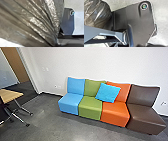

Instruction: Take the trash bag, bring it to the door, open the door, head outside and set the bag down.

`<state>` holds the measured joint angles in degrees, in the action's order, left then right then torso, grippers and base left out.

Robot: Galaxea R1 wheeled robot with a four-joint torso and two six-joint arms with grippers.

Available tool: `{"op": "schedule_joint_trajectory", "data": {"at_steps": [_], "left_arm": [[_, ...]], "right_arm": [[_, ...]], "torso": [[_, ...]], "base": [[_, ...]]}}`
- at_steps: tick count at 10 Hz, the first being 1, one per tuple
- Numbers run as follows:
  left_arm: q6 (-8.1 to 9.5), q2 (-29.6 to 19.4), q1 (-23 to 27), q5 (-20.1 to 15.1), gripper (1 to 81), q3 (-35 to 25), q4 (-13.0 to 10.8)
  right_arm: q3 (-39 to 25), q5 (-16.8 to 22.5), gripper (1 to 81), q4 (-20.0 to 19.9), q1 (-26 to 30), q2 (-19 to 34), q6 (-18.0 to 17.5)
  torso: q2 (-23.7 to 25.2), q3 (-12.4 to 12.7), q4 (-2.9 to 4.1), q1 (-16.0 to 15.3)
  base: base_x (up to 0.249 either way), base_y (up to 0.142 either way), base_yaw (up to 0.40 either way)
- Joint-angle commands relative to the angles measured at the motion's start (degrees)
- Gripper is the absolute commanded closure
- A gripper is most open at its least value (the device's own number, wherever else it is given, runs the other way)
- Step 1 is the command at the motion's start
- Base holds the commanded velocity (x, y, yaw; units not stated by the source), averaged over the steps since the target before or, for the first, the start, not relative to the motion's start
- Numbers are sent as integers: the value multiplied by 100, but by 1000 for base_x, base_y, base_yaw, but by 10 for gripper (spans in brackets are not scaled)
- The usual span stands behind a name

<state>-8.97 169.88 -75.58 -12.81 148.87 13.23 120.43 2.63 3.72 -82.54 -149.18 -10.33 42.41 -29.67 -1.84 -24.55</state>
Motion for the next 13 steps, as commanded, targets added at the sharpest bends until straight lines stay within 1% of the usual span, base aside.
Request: {"op": "schedule_joint_trajectory", "data": {"at_steps": [1,5,6,7,8,9,11,12,13], "left_arm": [[-26,20,188,-459,811,-16,4],[-26,38,162,-459,811,2,4],[-26,38,162,-459,811,11,4],[-26,38,153,-459,811,19,4],[-26,38,145,-442,811,46,13],[-26,64,135,-415,811,80,13],[-26,161,100,-406,811,380,13],[-26,231,83,-406,811,547,13],[-34,293,74,-406,811,652,-21]], "right_arm": [[120,369,10,50,137,43,48],[718,378,10,112,84,-379,101],[797,387,10,112,84,-440,110],[841,387,10,120,84,-484,110],[997,378,10,120,75,-588,110],[1242,369,10,120,49,-738,110],[1904,369,10,164,40,-1117,110],[2124,369,10,199,40,-1275,110],[2255,369,10,252,31,-1389,110]], "torso": [[-560,467,0,362],[-1356,1207,0,887],[-1581,885,0,1036],[-1738,988,0,1145],[-1878,1025,0,1239],[-2059,1065,0,1352],[-2451,1075,0,1609],[-2656,1193,0,1741],[-2872,1516,0,1881]], "base": [[0,0,0],[0,0,0],[0,0,0],[0,0,0],[0,0,0],[0,0,0],[0,0,0],[0,0,0],[0,0,0]]}}
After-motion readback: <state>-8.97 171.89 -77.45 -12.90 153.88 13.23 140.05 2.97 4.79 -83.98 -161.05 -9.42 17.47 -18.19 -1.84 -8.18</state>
